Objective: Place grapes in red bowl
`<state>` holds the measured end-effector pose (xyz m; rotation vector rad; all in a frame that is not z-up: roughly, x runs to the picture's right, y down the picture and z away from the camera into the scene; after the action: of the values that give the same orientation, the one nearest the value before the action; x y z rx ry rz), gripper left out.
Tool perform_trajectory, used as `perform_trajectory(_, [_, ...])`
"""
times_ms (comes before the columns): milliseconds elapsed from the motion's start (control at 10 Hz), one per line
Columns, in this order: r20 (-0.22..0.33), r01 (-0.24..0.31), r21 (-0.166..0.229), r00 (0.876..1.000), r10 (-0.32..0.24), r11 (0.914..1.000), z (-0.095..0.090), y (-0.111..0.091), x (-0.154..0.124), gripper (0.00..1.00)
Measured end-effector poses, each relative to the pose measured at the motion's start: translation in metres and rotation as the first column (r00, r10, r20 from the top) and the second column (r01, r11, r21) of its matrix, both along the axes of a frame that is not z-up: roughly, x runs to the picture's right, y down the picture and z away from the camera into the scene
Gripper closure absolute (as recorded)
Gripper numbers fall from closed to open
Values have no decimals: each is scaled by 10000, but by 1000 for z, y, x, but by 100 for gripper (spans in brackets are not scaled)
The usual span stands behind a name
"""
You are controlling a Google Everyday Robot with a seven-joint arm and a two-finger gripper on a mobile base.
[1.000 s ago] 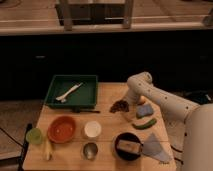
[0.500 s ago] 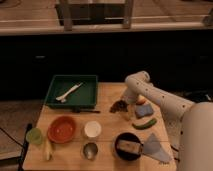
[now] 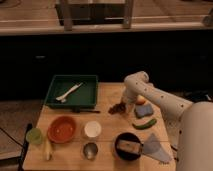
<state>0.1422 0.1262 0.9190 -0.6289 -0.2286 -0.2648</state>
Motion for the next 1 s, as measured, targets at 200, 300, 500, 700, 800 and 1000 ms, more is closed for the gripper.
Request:
perform_trajectory(200, [69,-31,-103,10000,31,9999,4,6,-2,91])
perform_trajectory(300, [108,-40,-164,9999,41,9999,5,9,-3,98])
perform_trajectory(500, [112,-23,-200,9999,25,9998,3,9,-3,100])
perform_trajectory(700, [131,5,-220,9999,-2,9998,2,10,-4,100])
perform_trajectory(800, [185,73,-217,9998,-69,9997,1,11,-6,100])
perform_trajectory(1000, [314,220,-85,9993,-217,9997,-3,1,-12,100])
